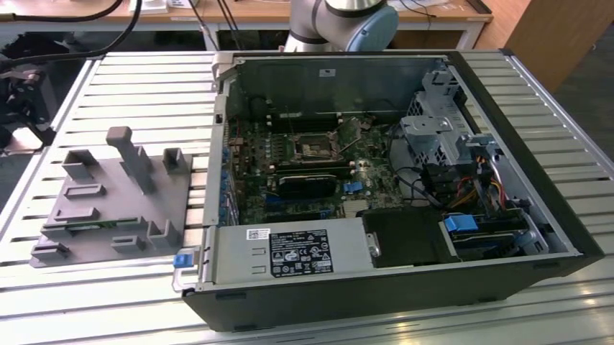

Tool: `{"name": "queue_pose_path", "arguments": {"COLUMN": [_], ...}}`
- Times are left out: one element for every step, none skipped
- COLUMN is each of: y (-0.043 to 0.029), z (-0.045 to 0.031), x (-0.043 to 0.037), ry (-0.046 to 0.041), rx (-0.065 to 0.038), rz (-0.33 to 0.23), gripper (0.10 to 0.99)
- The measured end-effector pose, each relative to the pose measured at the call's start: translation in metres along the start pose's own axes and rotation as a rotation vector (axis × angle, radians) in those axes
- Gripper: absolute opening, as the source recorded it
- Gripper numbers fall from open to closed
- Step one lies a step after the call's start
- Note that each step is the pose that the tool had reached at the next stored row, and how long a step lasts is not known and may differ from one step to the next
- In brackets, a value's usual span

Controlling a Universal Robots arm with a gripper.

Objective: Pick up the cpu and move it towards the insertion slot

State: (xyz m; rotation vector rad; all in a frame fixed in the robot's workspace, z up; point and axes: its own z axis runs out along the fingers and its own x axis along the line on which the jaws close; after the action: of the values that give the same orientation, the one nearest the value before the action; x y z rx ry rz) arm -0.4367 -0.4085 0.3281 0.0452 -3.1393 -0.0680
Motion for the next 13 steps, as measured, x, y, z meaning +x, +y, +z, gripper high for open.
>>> {"name": "queue_pose_path", "arguments": {"y": [0.0001,0.0002,0.0002,0.0003,0.0004,0.0004,0.0005,0.0006,0.0007,0.0007,0.0008,0.0009,0.0010], "z": [-0.0018,-0.0034,-0.0050,-0.0066,-0.0083,-0.0100,-0.0117,-0.0132,-0.0147,-0.0165,-0.0184,-0.0202,-0.0222], "x": [0.0000,0.0000,0.0000,0.0000,0.0000,0.0000,0.0000,0.0000,0.0000,0.0000,0.0000,0.0000,0.0000], "ry": [0.0000,-0.0001,-0.0002,-0.0002,-0.0001,0.0000,-0.0001,0.0000,-0.0001,0.0000,-0.0001,-0.0001,0.0000], "rx": [0.000,0.000,0.000,0.000,0.000,0.000,0.000,0.000,0.000,0.000,0.000,0.000,0.000], "rz": [0.000,0.000,0.000,0.000,0.000,0.000,0.000,0.000,0.000,0.000,0.000,0.000,0.000], "gripper": [0.541,0.541,0.541,0.541,0.541,0.541,0.541,0.541,0.541,0.541,0.541,0.541,0.541]}}
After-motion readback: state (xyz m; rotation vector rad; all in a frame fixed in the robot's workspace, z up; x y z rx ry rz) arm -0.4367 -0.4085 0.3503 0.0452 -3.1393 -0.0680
